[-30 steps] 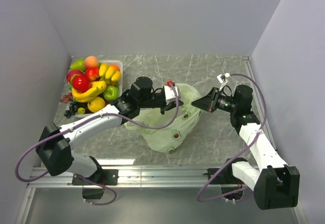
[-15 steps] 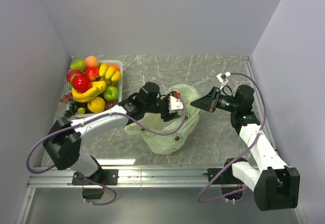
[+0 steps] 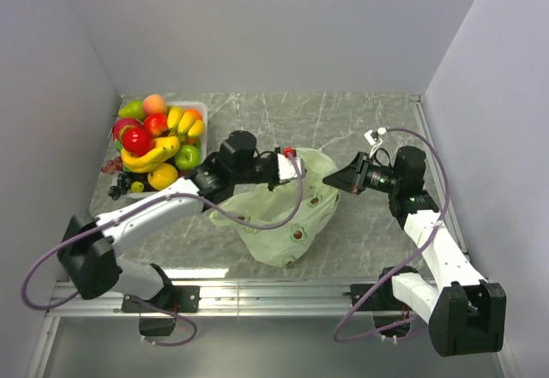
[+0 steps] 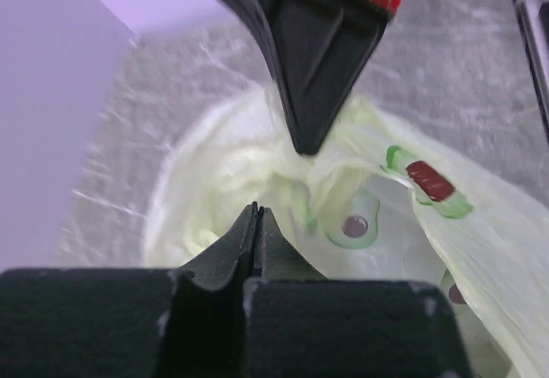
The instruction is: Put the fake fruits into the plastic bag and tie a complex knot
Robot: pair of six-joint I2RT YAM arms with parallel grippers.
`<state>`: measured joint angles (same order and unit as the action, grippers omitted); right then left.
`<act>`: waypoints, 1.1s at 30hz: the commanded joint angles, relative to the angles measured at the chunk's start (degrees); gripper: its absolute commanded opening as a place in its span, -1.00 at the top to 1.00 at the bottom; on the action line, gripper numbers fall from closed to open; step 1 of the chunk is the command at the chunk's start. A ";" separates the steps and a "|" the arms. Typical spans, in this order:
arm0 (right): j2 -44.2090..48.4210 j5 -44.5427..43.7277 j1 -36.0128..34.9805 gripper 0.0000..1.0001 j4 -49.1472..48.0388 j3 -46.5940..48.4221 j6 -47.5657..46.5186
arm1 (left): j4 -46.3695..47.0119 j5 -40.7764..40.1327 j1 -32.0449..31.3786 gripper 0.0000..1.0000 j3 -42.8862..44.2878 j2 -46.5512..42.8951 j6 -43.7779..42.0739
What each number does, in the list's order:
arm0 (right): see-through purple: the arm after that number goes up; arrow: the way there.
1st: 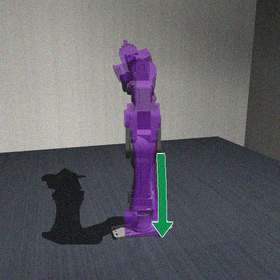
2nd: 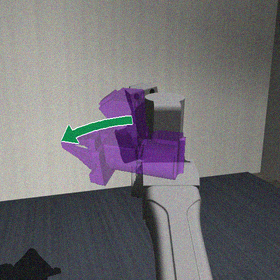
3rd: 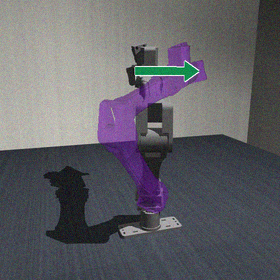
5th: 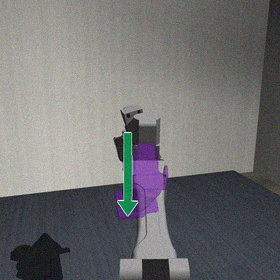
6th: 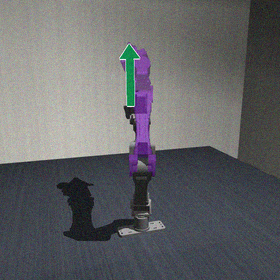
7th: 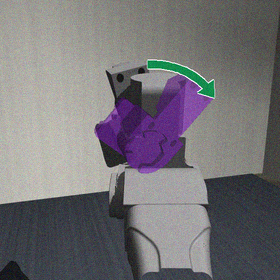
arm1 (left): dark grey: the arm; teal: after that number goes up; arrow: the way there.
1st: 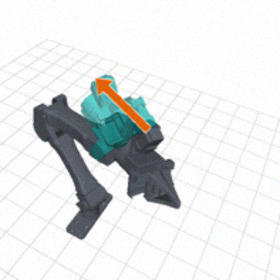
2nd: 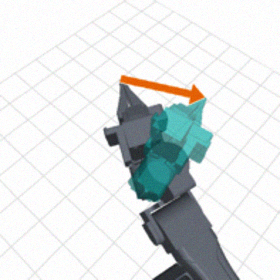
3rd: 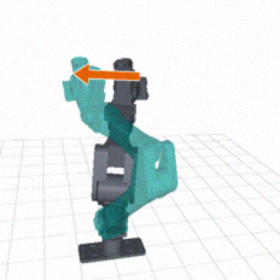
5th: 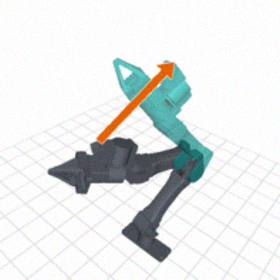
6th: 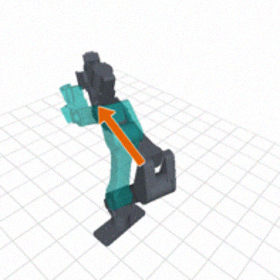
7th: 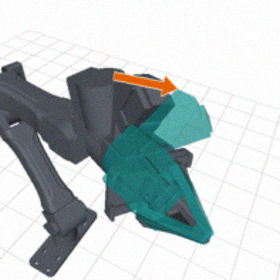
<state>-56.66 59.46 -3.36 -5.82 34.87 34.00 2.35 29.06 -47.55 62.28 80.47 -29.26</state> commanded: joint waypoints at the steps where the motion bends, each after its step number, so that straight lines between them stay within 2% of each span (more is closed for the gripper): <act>1: 0.24 -1.63 -0.25 0.97 0.72 0.90 -2.97 | 1.96 2.49 0.00 0.99 0.48 -4.79 0.16; 2: -0.02 -1.63 -0.25 0.91 1.60 1.25 -3.32 | 1.09 2.49 -0.09 0.99 0.65 -5.14 -0.18; 3: -0.11 -1.46 -0.16 0.72 2.48 2.12 -3.93 | 0.90 2.32 -0.09 0.99 0.74 -5.14 -0.19; 4: -0.29 -1.37 -0.25 0.68 3.79 2.65 -4.98 | 0.73 2.06 0.00 0.99 0.74 -5.23 -0.19; 5: -0.29 -1.02 -0.25 0.72 5.37 3.18 -6.56 | 0.47 2.40 0.00 0.99 0.74 -5.23 -0.54; 6: -0.29 -0.58 -0.16 0.94 5.39 3.88 -7.01 | -1.10 2.84 0.00 0.99 0.82 -5.06 -1.24; 7: 0.23 -0.58 -0.07 1.00 5.47 3.97 -7.54 | -3.12 3.37 0.00 0.99 1.61 -4.80 -3.85; 8: 0.67 -0.49 -0.07 1.00 5.39 3.97 -7.46 | -5.75 3.63 0.00 0.89 2.14 -3.66 -5.27; 10: 1.64 1.52 -0.07 1.00 3.56 2.75 -5.71 | -9.37 3.90 0.00 0.43 2.06 -2.77 -6.60; 11: 1.82 2.40 -0.16 1.00 -0.29 2.05 -2.22 | -9.82 3.73 0.00 0.15 1.45 -2.25 -7.47; 13: 2.08 3.46 -0.07 1.00 -4.00 0.29 1.32 | -5.63 3.11 0.00 -0.11 -1.01 -2.77 -8.09; 14: 2.00 4.08 -0.16 1.00 -6.11 -0.06 3.51 | -3.95 2.67 -0.09 -0.31 -3.28 -3.12 -8.79; 16: 2.17 4.70 -0.07 1.00 -7.09 -0.33 5.19 | -2.79 2.93 -0.09 -0.48 -4.01 -2.60 -9.68; 19: 2.17 5.31 -0.16 1.00 -8.76 -0.59 7.04 | -1.05 3.28 -0.26 -0.54 -2.17 0.56 -8.98; 25: 1.74 7.15 -0.51 1.00 -13.76 -2.53 12.57 | 6.52 2.33 -0.61 -0.45 1.34 5.92 -4.86; 28: 1.64 7.34 -0.69 1.00 -14.30 -2.97 13.20 | 7.84 2.41 -0.61 -0.15 2.58 7.77 -3.44; 29: 1.73 7.25 -0.60 1.00 -14.13 -3.06 13.20 | 7.85 3.28 -0.70 0.13 2.67 7.78 -3.35; 30: 1.82 7.16 -0.60 1.00 -14.21 -3.23 13.11 | 7.93 3.55 -0.62 0.30 2.50 7.60 -3.18; 31: 1.82 6.55 -0.60 1.00 -13.43 -3.23 12.68 | 7.85 4.77 -0.70 0.65 2.15 6.56 -2.83; 33: 1.30 5.67 -0.51 1.00 -11.24 -2.71 10.66 | 5.75 6.18 -0.53 0.94 2.14 5.15 -3.09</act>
<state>-55.68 65.41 -3.51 -16.34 31.70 45.54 6.63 31.86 -47.88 62.13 88.40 -33.21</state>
